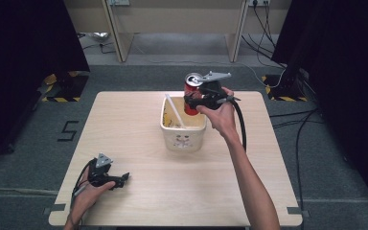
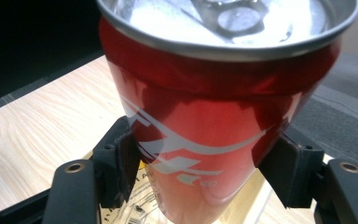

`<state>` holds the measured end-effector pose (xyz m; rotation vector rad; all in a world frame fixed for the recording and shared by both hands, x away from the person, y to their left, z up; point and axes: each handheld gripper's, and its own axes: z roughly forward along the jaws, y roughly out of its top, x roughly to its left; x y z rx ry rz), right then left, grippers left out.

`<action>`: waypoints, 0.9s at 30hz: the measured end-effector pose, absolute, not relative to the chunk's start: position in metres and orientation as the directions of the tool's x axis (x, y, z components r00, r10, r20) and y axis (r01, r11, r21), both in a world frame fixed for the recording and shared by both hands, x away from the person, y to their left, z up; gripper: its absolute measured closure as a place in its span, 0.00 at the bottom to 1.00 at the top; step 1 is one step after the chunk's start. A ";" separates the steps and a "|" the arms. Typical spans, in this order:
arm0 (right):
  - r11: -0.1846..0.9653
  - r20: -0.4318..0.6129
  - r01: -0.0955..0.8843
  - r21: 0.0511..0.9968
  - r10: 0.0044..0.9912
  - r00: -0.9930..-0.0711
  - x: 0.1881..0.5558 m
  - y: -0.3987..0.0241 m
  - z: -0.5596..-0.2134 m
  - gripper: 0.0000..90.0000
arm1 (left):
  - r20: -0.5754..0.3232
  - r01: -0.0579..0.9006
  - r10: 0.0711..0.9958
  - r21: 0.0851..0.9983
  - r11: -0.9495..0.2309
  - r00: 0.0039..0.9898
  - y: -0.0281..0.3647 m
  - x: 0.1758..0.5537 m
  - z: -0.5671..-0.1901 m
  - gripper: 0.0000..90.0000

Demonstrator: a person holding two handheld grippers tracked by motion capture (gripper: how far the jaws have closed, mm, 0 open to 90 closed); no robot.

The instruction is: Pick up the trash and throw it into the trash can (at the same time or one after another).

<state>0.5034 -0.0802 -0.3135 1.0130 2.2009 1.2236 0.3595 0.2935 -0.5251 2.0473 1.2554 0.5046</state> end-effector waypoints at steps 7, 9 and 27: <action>0.366 -0.018 0.404 0.838 0.759 -0.651 0.508 -0.072 -0.325 0.38 | -0.020 0.625 0.888 0.718 -0.308 0.460 0.293 0.359 -0.525 0.00; 0.370 -0.018 0.407 0.835 0.758 -0.652 0.509 -0.071 -0.328 0.38 | -0.020 0.625 0.888 0.718 -0.308 0.460 0.293 0.359 -0.525 0.00; 0.387 0.006 0.486 0.783 0.777 -0.630 0.528 -0.069 -0.365 0.38 | -0.019 0.626 0.886 0.715 -0.311 0.463 0.294 0.359 -0.525 0.00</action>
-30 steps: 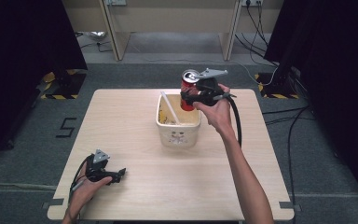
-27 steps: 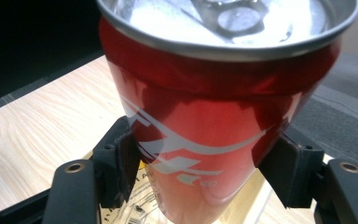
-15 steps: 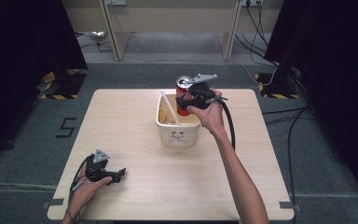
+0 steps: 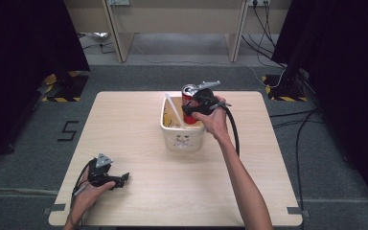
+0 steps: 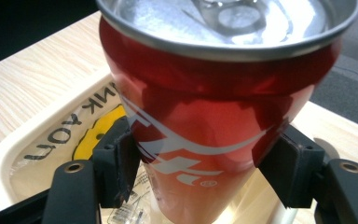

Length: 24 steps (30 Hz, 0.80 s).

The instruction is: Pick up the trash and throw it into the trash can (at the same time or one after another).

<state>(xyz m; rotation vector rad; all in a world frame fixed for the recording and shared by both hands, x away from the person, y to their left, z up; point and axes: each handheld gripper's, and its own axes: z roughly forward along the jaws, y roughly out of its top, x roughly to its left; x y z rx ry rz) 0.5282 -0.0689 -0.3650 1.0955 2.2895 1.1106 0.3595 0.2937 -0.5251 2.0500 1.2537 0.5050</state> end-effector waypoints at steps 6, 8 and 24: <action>0.396 0.012 0.503 0.768 0.777 -0.630 0.531 -0.068 -0.371 0.38 | -0.020 0.626 0.886 0.715 -0.311 0.462 0.294 0.359 -0.525 0.00; 0.402 0.010 0.505 0.764 0.775 -0.632 0.532 -0.068 -0.373 0.38 | -0.019 0.626 0.886 0.715 -0.311 0.463 0.294 0.359 -0.525 0.00; 0.408 0.011 0.517 0.753 0.777 -0.630 0.533 -0.064 -0.380 0.37 | -0.020 0.626 0.886 0.715 -0.311 0.462 0.294 0.359 -0.525 0.00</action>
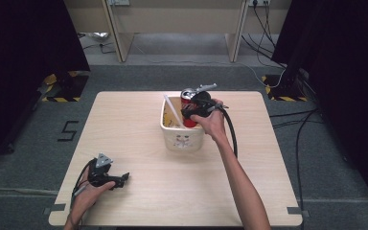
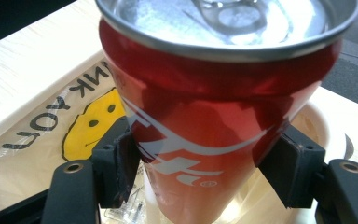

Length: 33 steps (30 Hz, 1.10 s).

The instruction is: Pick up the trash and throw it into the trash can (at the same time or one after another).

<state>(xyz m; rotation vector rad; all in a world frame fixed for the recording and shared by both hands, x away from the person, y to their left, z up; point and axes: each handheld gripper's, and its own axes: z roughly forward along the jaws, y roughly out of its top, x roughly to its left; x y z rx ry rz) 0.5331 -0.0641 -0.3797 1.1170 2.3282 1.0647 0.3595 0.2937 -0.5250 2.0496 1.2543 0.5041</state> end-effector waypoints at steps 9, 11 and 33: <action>0.405 0.016 0.518 0.753 0.776 -0.630 0.532 -0.062 -0.379 0.29 | -0.021 0.626 0.887 0.716 -0.308 0.461 0.294 0.359 -0.525 0.00; 0.394 0.014 0.506 0.767 0.778 -0.628 0.528 -0.061 -0.376 0.25 | -0.021 0.626 0.887 0.716 -0.308 0.461 0.294 0.359 -0.525 0.00; 0.348 -0.008 0.455 0.820 0.800 -0.599 0.508 -0.092 -0.352 0.24 | -0.021 0.626 0.887 0.716 -0.308 0.461 0.294 0.359 -0.525 0.00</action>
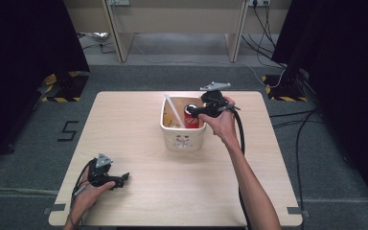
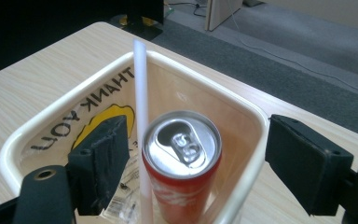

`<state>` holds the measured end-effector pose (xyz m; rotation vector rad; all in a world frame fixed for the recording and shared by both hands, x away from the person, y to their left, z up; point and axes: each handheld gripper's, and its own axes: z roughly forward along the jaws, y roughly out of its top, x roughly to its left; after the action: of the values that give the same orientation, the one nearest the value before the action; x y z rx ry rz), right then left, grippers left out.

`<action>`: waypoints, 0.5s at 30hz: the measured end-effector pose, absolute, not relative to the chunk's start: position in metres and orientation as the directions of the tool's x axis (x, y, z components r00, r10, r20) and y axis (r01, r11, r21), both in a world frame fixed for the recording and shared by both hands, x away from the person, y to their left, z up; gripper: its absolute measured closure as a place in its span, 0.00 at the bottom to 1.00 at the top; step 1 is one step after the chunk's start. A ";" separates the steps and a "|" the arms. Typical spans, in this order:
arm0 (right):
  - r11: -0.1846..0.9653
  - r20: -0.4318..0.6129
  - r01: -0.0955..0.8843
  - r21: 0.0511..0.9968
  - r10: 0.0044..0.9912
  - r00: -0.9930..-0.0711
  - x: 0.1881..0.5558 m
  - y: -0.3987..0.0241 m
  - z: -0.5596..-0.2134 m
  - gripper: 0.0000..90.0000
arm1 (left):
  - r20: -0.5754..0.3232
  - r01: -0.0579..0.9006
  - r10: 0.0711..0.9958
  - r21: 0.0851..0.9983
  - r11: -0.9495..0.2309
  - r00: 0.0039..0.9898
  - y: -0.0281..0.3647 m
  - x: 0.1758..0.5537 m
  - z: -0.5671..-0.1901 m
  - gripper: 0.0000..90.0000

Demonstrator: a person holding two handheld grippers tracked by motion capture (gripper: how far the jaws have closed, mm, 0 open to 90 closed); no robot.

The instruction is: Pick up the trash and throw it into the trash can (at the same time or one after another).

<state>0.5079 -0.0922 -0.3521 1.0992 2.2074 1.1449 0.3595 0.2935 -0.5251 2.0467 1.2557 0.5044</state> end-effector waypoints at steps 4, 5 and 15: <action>0.344 -0.011 0.443 0.828 0.800 -0.600 0.502 -0.099 -0.352 0.24 | -0.021 0.626 0.887 0.716 -0.309 0.461 0.294 0.359 -0.525 0.00; 0.341 -0.009 0.444 0.829 0.801 -0.599 0.500 -0.101 -0.352 0.24 | -0.021 0.626 0.887 0.716 -0.308 0.461 0.293 0.359 -0.525 0.00; 0.322 -0.003 0.448 0.834 0.815 -0.580 0.489 -0.122 -0.355 0.24 | -0.021 0.626 0.887 0.716 -0.309 0.461 0.293 0.359 -0.525 0.00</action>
<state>0.4891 -0.1219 -0.3547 1.1160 2.1677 1.1632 0.3595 0.2935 -0.5251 2.0470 1.2555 0.5046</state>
